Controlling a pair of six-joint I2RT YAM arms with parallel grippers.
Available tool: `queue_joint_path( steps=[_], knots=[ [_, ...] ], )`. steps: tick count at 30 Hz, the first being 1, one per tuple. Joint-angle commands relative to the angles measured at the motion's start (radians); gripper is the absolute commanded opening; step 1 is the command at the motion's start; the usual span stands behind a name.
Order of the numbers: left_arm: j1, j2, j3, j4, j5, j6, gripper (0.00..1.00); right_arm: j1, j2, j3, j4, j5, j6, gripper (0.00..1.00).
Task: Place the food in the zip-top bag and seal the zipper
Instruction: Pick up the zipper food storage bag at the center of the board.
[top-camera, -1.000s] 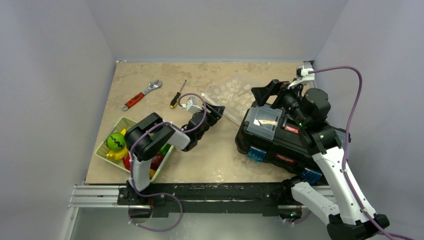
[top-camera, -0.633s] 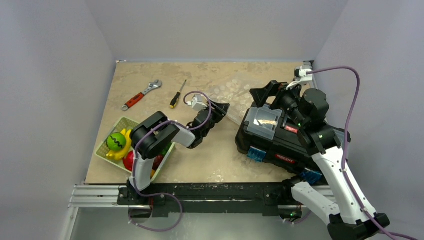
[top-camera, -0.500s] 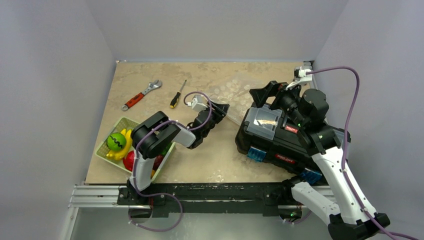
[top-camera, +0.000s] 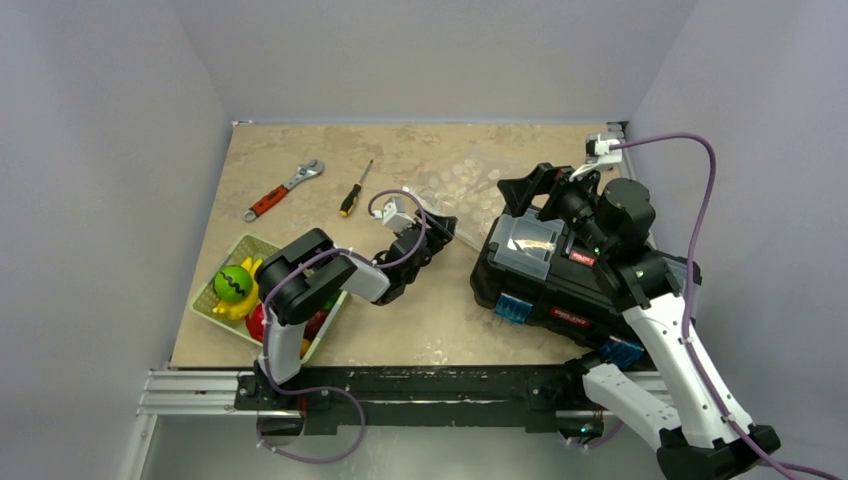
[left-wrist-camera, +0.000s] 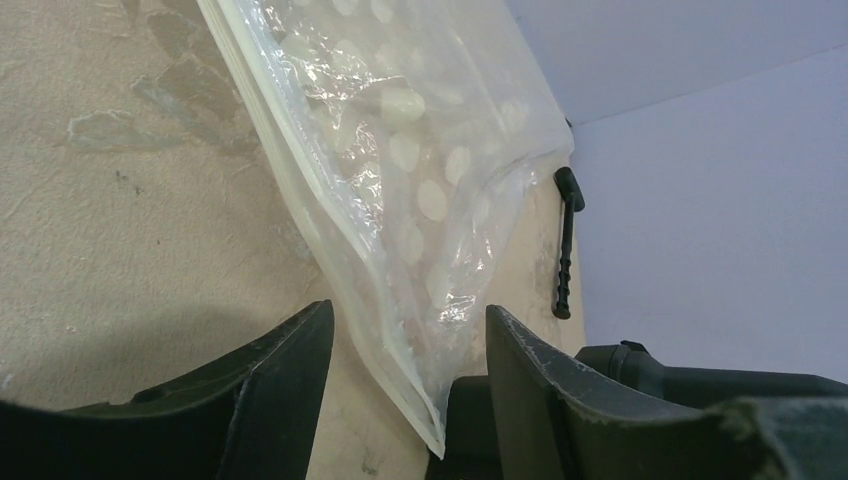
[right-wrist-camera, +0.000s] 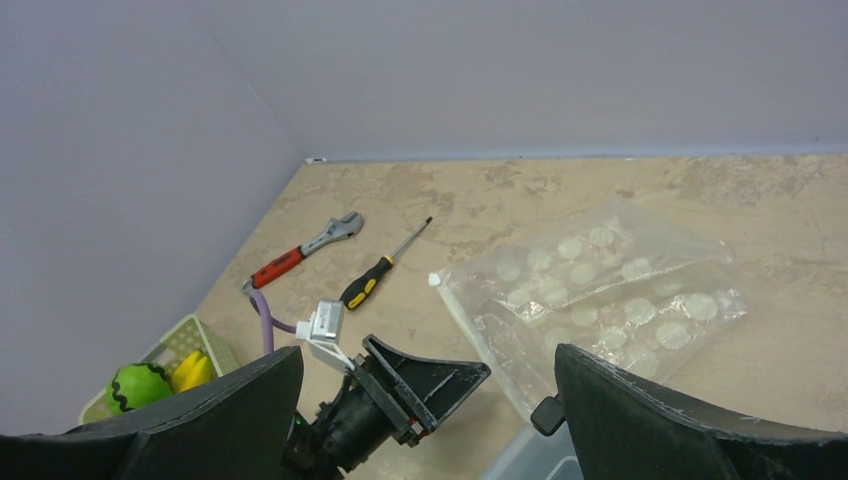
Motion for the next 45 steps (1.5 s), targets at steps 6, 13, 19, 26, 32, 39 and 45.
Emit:
queue_joint_path(
  steps=[6,13,19,26,32,39,45],
  knots=[
    [0.006,0.044,0.045,0.089,-0.029,0.004,0.49,0.008,-0.015,0.007,0.036,-0.001,-0.013,0.99],
    [0.021,0.05,0.073,0.052,-0.029,-0.002,0.48,0.012,-0.015,0.003,0.039,0.002,-0.012,0.99],
    [0.025,0.085,0.109,0.046,-0.02,-0.022,0.43,0.016,-0.015,0.005,0.038,0.004,-0.012,0.99],
    [0.028,0.107,0.163,0.021,-0.014,-0.035,0.43,0.018,-0.012,0.005,0.039,0.009,-0.013,0.99],
    [0.036,0.124,0.167,0.029,-0.016,-0.067,0.44,0.02,-0.009,0.002,0.04,0.012,-0.013,0.99],
    [0.053,0.177,0.192,0.069,0.011,-0.127,0.43,0.02,-0.003,-0.004,0.044,0.031,-0.014,0.99],
    [0.077,0.156,0.203,0.057,0.056,-0.069,0.09,0.021,0.024,-0.008,0.029,0.105,0.009,0.99]
  ],
)
